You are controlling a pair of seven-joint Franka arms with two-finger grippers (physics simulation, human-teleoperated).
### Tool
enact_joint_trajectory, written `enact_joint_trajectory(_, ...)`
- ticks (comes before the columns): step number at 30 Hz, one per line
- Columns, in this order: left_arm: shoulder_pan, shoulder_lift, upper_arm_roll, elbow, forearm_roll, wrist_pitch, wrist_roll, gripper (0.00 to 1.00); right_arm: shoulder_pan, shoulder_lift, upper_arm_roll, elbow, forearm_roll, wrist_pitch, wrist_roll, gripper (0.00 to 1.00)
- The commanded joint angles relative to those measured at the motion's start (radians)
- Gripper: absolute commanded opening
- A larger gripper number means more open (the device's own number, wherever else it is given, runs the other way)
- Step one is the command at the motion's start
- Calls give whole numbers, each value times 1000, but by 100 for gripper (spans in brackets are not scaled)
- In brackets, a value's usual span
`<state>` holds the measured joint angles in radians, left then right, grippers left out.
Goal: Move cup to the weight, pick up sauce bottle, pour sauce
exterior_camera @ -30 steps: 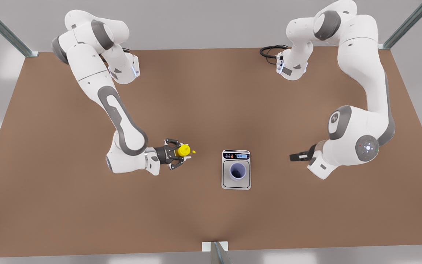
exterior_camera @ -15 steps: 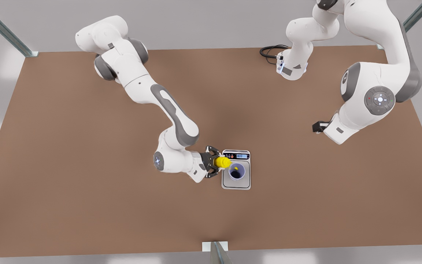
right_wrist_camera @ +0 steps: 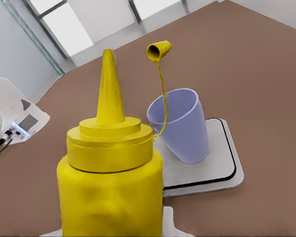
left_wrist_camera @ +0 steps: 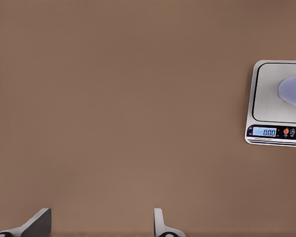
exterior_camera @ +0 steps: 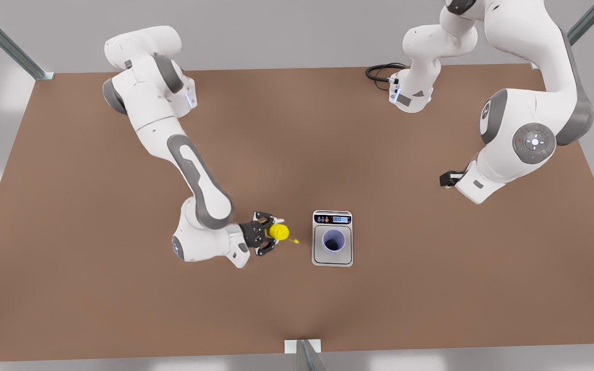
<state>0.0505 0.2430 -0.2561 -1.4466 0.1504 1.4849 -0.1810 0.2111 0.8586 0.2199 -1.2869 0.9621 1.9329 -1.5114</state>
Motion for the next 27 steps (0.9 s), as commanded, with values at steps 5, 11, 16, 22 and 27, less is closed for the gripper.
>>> enact_joint_trajectory(5,0,2,0,0,0,0,0,100,-349,-92,165,-226,-5,-163,-369,48)
enact_joint_trajectory(11,0,10,3,2,-32,-2,-2,100,-541,-87,164,-253,-16,-393,-653,48)
enact_joint_trajectory(16,0,10,5,2,-32,-2,-2,100,-584,-32,154,-195,-25,-450,-716,48)
enact_joint_trajectory(22,0,15,5,2,-32,3,-3,100,-570,103,125,-114,0,-419,-710,48)
enact_joint_trajectory(27,0,18,5,2,-32,3,-3,100,-567,132,124,-114,-6,-391,-763,49)
